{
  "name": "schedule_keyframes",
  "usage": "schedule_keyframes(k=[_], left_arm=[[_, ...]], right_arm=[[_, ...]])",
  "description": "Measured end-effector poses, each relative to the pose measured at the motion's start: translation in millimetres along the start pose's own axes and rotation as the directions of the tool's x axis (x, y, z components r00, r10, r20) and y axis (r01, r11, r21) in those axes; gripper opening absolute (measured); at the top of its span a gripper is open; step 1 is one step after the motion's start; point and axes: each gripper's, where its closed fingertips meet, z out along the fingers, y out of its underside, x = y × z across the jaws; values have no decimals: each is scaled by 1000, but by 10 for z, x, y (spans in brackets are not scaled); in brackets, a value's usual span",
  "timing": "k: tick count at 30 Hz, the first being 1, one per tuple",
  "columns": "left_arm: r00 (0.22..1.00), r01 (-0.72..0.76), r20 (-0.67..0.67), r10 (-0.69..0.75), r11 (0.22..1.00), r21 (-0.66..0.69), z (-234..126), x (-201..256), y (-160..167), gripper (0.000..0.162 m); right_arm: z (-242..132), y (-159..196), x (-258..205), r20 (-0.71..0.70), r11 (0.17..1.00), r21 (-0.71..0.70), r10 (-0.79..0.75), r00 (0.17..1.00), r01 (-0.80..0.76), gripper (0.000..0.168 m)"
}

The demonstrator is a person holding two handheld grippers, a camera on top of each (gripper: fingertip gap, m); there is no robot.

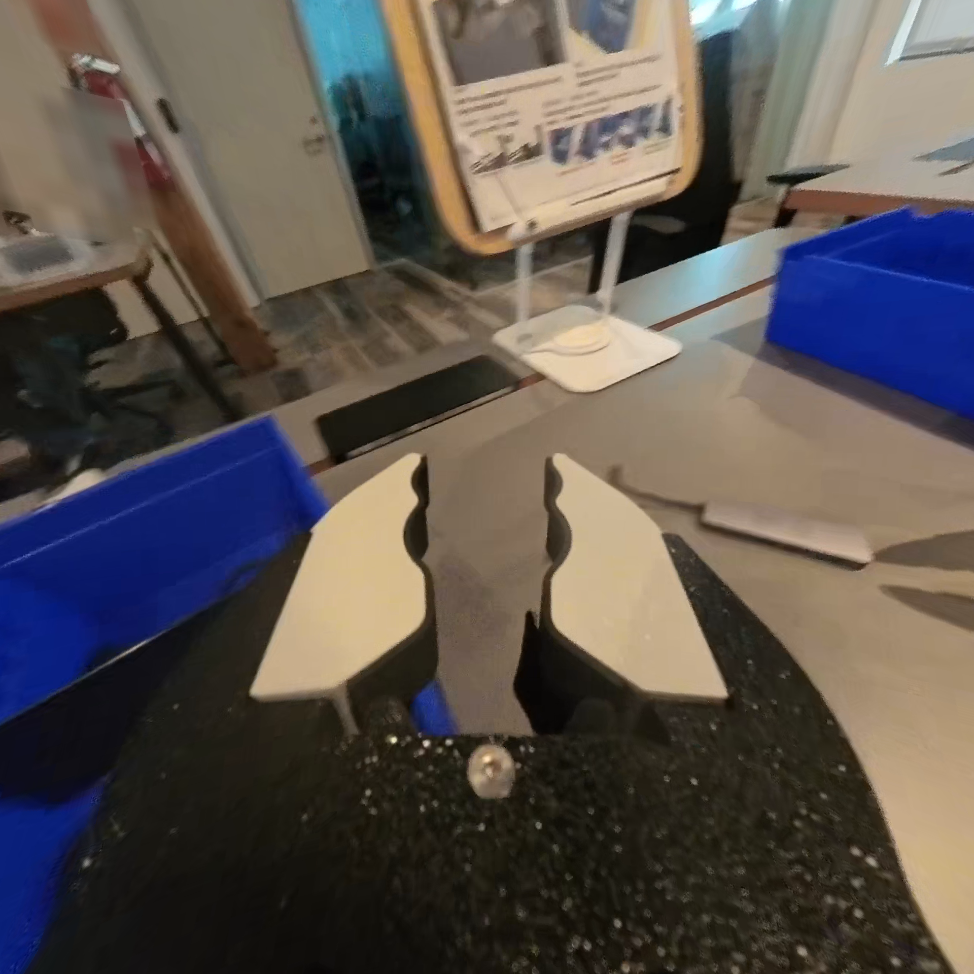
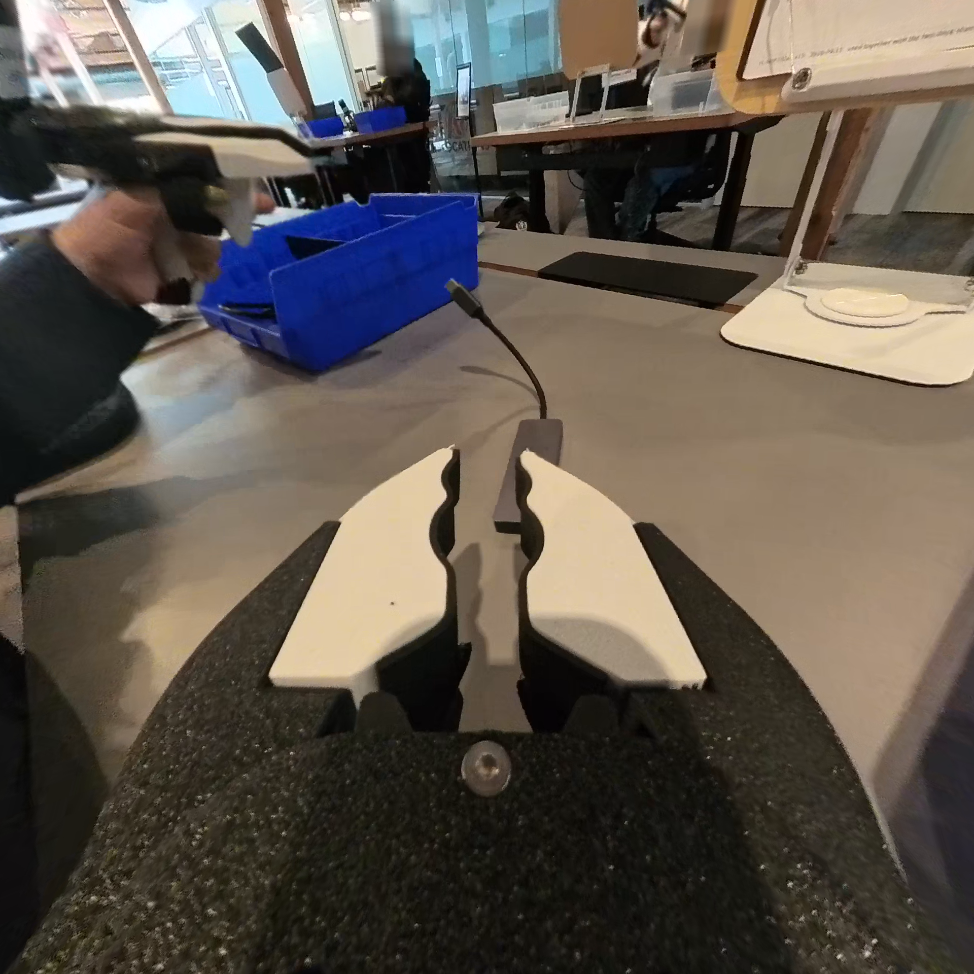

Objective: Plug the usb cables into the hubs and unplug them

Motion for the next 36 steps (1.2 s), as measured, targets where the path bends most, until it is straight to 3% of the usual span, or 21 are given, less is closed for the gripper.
schedule_keyframes(k=[3,6,11,16,26,28,29,32,36], left_arm=[[996,0,83,14,986,-166,-262,-548,278,38],[994,-32,89,71,924,-381,-480,-885,676,29],[988,-142,-28,153,817,-559,-686,-965,1029,23],[965,-242,-83,247,732,-637,-613,-980,1201,22],[965,-253,-160,207,572,-781,-466,-1099,1584,27],[963,-253,-158,216,543,-801,-472,-1132,1637,18],[957,-264,-148,251,532,-805,-470,-1183,1639,4],[936,-287,-116,332,531,-797,-487,-1291,1562,4],[911,-280,-5,413,608,-743,-575,-1440,1175,3]], right_arm=[[-3,-7,-8,0,1000,1,-7,1000,7,19],[-1,-7,-10,2,1000,1,-4,1000,4,19],[14,15,-5,1,1000,-12,-1,1000,1,20],[34,43,-9,3,1000,-29,0,1000,1,20],[31,41,1,5,1000,-27,10,1000,-10,19],[31,39,0,7,1000,-25,11,1000,-11,19],[32,38,-1,7,1000,-25,11,1000,-11,19],[28,34,0,7,1000,-23,11,1000,-11,19],[28,26,-3,11,1000,-18,16,1000,-15,19]])
